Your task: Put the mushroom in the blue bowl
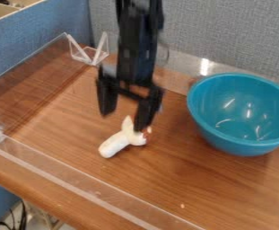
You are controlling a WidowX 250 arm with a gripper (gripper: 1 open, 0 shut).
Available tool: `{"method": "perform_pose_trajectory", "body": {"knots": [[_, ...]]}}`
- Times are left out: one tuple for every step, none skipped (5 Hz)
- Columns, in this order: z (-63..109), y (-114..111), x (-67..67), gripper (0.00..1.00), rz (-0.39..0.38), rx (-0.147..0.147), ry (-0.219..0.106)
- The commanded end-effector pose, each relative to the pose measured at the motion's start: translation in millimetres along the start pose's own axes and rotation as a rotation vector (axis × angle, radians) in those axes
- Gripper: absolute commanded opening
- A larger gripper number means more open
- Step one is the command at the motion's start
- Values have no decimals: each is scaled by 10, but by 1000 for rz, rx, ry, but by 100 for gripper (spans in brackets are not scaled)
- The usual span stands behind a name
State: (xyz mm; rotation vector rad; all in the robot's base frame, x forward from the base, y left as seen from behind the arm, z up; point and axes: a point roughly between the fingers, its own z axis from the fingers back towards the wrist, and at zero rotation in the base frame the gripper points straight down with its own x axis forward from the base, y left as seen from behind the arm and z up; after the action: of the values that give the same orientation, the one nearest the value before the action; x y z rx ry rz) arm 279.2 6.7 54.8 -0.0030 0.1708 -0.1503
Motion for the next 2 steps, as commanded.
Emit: {"method": "perform_pose_trajectory", "body": {"knots": [[-183, 57, 128, 100, -66, 15, -22], [-180, 115, 214, 100, -68, 15, -5]]}}
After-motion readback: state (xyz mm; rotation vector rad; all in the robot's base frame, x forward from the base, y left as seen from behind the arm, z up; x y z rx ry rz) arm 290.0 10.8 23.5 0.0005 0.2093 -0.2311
